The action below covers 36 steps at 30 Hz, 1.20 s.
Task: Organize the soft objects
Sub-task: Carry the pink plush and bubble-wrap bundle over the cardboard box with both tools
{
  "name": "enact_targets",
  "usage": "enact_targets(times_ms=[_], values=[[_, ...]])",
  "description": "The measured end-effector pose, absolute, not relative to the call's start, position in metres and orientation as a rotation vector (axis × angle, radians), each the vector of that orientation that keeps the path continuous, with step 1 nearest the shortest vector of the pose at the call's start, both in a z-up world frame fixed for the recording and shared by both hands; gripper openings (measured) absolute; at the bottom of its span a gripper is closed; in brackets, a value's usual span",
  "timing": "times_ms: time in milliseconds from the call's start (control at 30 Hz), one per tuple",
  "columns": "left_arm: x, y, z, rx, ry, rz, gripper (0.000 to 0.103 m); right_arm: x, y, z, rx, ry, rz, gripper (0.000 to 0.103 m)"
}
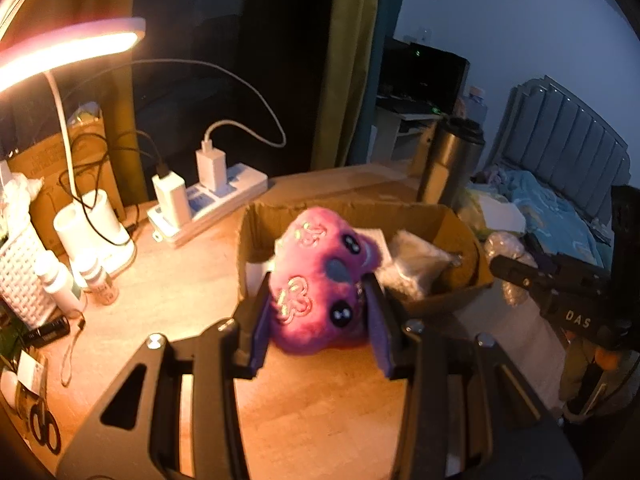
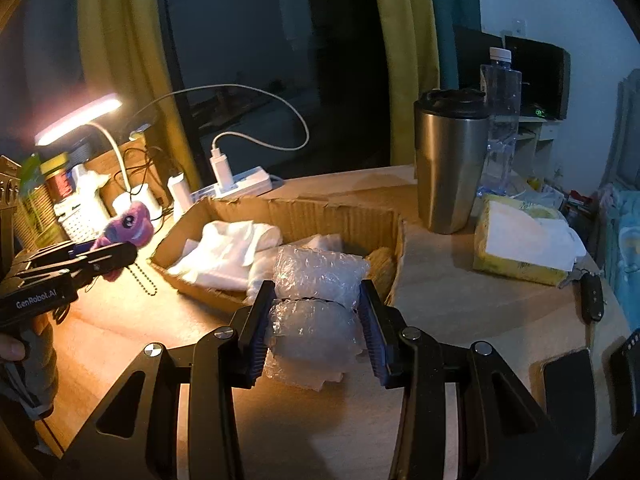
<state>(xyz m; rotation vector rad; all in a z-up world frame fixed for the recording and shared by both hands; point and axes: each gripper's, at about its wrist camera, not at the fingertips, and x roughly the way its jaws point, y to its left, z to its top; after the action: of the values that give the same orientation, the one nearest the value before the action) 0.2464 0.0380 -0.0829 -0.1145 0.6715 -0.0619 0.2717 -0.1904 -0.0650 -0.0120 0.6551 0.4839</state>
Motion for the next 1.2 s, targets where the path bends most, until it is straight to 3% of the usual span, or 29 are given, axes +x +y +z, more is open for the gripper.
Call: enact_targets(times_ms=[800, 1067, 1200], values=[[0.319, 0.049, -0.112, -0.092, 0.699, -0.001, 0.043, 0.342, -0.18, -0.072, 0.002, 0.667, 0.466, 0.044], [0.334, 0.049, -0.132, -0.094, 0.78, 0.012, 0.045, 0.361, -0.177, -0.081, 0.009, 0.683, 0.468, 0.044], [0.336, 0.051, -0.136, -0.098, 0.792, 0.027, 0.052, 0.367, -0.176, -0.087, 0.011, 0.701, 0.455, 0.049]])
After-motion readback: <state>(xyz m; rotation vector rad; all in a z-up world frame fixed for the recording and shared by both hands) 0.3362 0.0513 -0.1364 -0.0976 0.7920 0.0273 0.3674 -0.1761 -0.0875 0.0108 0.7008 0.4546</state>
